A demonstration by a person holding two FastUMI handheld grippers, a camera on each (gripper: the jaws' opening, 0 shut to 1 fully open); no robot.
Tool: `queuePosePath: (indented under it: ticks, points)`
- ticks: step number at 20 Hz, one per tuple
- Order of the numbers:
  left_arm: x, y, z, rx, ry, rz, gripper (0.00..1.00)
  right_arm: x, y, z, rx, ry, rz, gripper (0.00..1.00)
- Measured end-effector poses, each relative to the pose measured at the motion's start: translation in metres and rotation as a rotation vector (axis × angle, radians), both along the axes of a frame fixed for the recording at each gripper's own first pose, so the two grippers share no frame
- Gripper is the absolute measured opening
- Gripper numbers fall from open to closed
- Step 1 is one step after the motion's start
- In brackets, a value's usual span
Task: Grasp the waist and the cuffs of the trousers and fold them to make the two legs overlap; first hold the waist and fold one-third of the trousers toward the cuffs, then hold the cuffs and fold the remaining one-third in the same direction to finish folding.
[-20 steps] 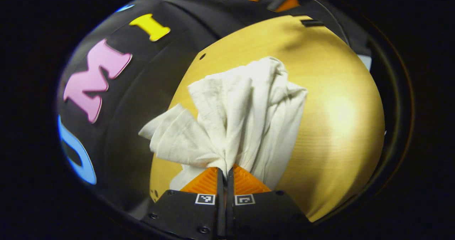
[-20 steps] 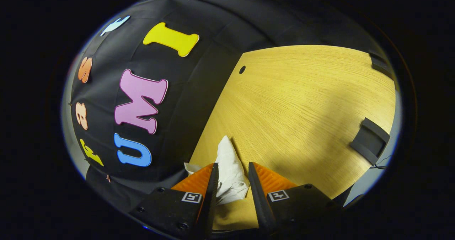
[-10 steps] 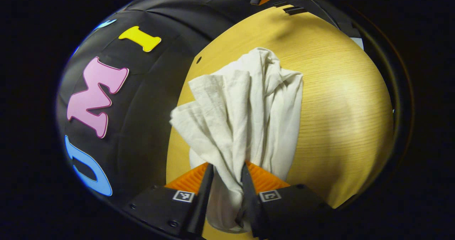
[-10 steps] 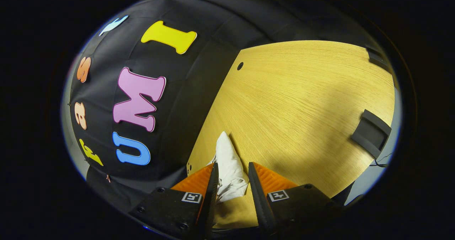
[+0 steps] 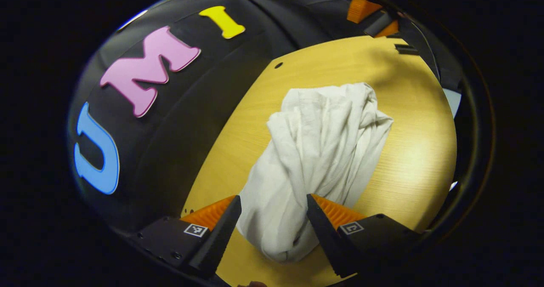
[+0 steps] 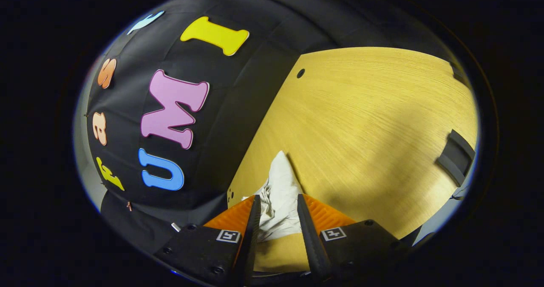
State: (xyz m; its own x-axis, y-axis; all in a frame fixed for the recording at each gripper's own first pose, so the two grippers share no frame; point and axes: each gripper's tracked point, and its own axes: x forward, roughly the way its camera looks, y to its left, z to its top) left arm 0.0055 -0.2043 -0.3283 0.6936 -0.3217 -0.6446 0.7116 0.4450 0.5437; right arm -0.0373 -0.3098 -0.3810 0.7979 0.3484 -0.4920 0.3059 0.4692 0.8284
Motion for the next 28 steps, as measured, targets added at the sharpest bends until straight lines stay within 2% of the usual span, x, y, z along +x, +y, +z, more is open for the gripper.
queuePosePath:
  ticks: [1, 4, 7, 13, 17, 20, 28]
  points:
    - [0.001, 0.006, 0.008, -0.033, 0.004, 0.038, 0.96, 0.004, 0.007, 0.007, -0.001, -0.016, 0.021, 0.58]
    - [0.002, 0.021, 0.036, -0.134, 0.003, 0.125, 0.96, 0.017, 0.027, 0.025, -0.011, -0.057, 0.078, 0.60]
    - [0.001, 0.032, 0.065, -0.243, 0.004, 0.204, 0.96, 0.030, 0.041, 0.048, -0.016, -0.098, 0.102, 0.70]
    - [0.004, 0.056, 0.114, -0.440, 0.019, 0.372, 0.96, 0.061, 0.045, 0.091, -0.064, -0.180, 0.082, 0.71]
    - [0.000, 0.062, 0.140, -0.599, 0.064, 0.483, 0.97, 0.074, 0.051, 0.108, -0.106, -0.216, 0.103, 0.71]
    - [-0.004, 0.067, 0.145, -0.635, 0.072, 0.524, 0.97, 0.075, 0.060, 0.109, -0.123, -0.220, 0.126, 0.71]
    - [-0.022, 0.064, 0.149, -0.605, 0.101, 0.533, 0.97, 0.080, 0.069, 0.110, -0.157, -0.224, 0.168, 0.71]
